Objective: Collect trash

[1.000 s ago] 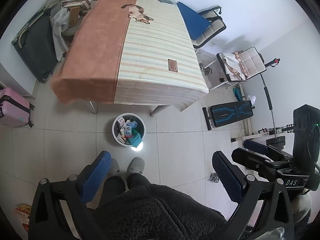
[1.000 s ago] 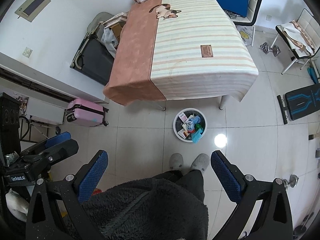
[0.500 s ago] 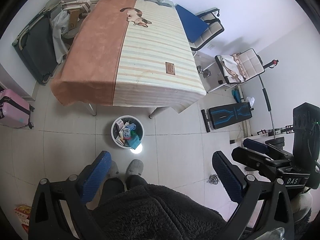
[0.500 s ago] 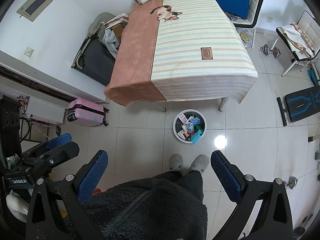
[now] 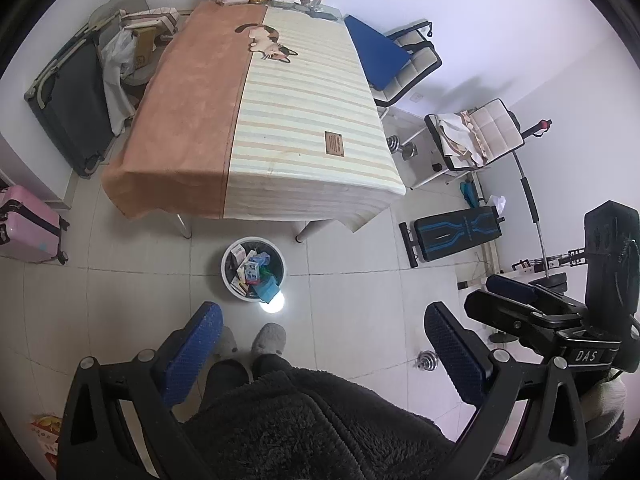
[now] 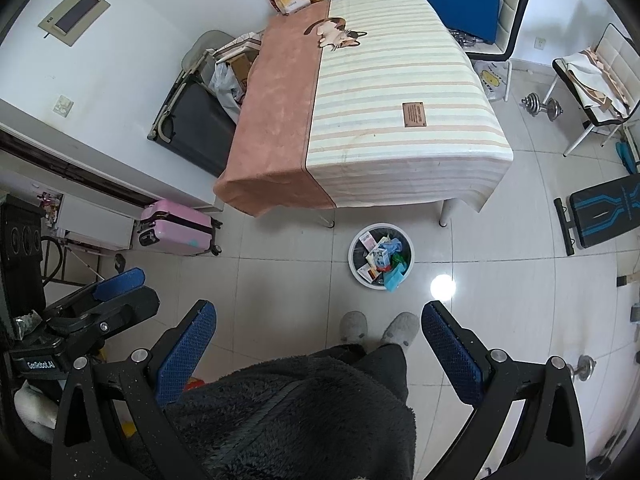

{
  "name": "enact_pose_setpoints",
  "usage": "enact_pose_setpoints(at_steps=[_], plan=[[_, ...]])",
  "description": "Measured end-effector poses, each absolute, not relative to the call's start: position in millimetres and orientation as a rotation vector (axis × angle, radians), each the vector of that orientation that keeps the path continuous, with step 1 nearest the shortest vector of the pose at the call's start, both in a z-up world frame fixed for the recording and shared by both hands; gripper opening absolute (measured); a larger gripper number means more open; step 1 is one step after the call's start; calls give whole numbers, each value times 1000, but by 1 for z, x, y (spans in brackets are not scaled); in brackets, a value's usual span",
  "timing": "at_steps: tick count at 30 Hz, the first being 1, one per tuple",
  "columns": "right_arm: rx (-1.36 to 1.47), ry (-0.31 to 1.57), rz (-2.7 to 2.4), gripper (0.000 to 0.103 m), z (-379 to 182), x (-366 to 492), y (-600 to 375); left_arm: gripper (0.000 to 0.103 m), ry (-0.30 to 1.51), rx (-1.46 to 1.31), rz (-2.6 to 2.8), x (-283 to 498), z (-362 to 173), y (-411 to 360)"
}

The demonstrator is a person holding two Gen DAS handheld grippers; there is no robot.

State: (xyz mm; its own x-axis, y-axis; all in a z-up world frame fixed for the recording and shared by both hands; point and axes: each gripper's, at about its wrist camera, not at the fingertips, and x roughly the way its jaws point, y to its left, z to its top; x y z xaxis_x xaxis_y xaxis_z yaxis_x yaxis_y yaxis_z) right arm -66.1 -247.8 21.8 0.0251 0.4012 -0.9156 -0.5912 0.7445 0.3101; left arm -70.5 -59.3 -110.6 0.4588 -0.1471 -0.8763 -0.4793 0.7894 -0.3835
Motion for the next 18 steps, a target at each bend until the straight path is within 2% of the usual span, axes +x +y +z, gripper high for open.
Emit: enact_pose_setpoints(at_steps=[18], plan=[[-170, 1315, 782, 103, 34, -68, -250, 103, 1080, -629, 239, -72, -100, -58]])
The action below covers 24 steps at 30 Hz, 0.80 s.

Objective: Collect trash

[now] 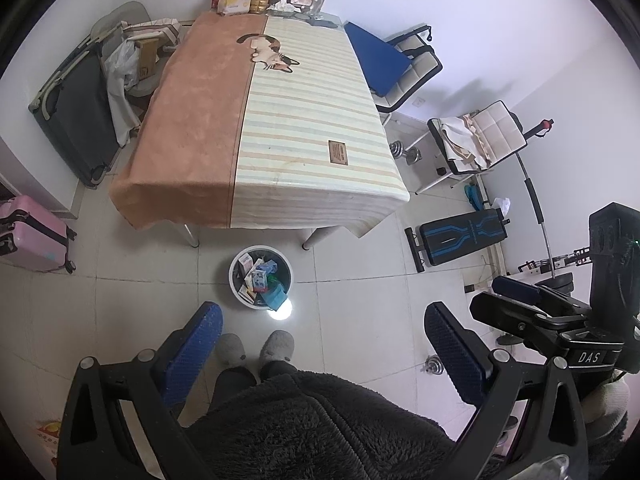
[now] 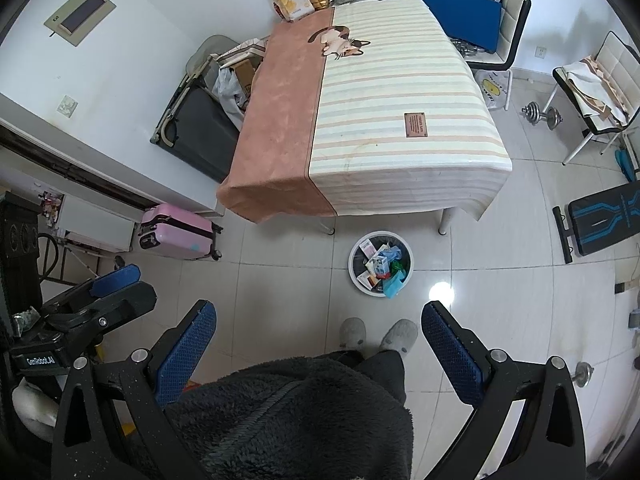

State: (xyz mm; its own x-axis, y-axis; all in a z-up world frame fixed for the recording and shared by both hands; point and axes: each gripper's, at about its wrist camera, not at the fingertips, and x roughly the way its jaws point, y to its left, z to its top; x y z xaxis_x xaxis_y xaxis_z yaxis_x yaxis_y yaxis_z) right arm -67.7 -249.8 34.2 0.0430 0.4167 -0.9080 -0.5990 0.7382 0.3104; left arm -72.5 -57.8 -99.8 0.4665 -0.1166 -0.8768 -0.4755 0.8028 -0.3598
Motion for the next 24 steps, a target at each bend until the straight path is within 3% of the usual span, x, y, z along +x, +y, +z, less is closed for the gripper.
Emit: enact_pose_setpoints(at_steps=[24], plan=[[-159, 1307, 772, 103, 41, -69, -260, 103, 1077, -609, 216, -66, -97, -54]])
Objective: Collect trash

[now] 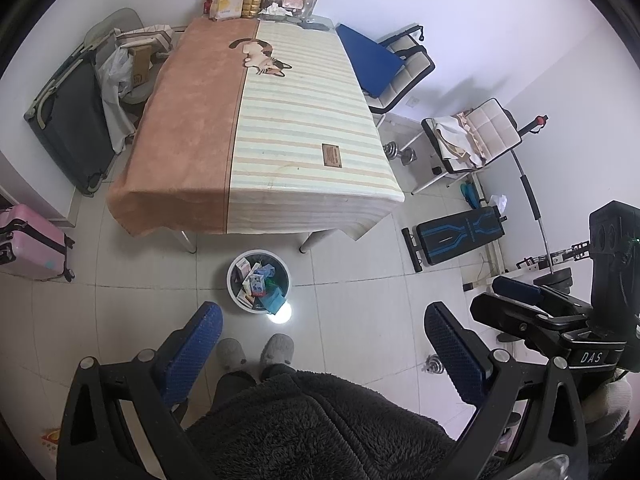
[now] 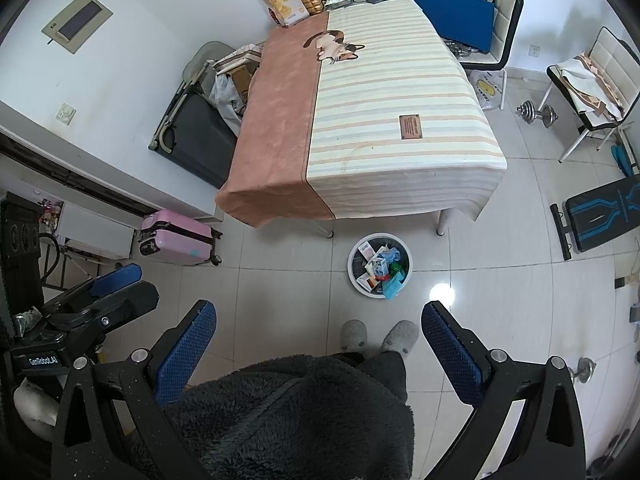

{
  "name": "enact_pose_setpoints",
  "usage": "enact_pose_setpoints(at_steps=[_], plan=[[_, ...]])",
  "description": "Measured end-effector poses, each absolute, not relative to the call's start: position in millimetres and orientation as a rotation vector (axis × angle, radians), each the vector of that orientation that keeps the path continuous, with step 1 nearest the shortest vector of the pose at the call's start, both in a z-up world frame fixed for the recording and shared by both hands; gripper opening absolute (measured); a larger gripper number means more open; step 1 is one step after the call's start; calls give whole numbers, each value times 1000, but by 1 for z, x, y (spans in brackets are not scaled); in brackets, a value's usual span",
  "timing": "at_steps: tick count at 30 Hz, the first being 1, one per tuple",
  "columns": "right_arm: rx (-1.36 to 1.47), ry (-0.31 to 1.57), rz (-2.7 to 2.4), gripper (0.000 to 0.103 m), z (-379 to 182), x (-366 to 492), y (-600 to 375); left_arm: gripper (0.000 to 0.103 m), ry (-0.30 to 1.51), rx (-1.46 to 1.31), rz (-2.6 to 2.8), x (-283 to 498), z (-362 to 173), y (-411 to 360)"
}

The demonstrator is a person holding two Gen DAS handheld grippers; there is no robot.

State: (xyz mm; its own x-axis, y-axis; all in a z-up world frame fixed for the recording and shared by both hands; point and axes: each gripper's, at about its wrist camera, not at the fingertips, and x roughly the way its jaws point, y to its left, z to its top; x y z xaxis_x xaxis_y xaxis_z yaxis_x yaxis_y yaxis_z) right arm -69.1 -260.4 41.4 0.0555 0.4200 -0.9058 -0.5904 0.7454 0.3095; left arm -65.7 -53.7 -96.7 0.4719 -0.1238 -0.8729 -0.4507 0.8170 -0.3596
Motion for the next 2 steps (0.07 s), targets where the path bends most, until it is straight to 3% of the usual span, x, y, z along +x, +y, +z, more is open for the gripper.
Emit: enact_pose_setpoints(at_steps=[2], plan=[[-160, 1305, 772, 103, 43, -69, -259, 103, 1074, -608, 215, -65, -95, -52]])
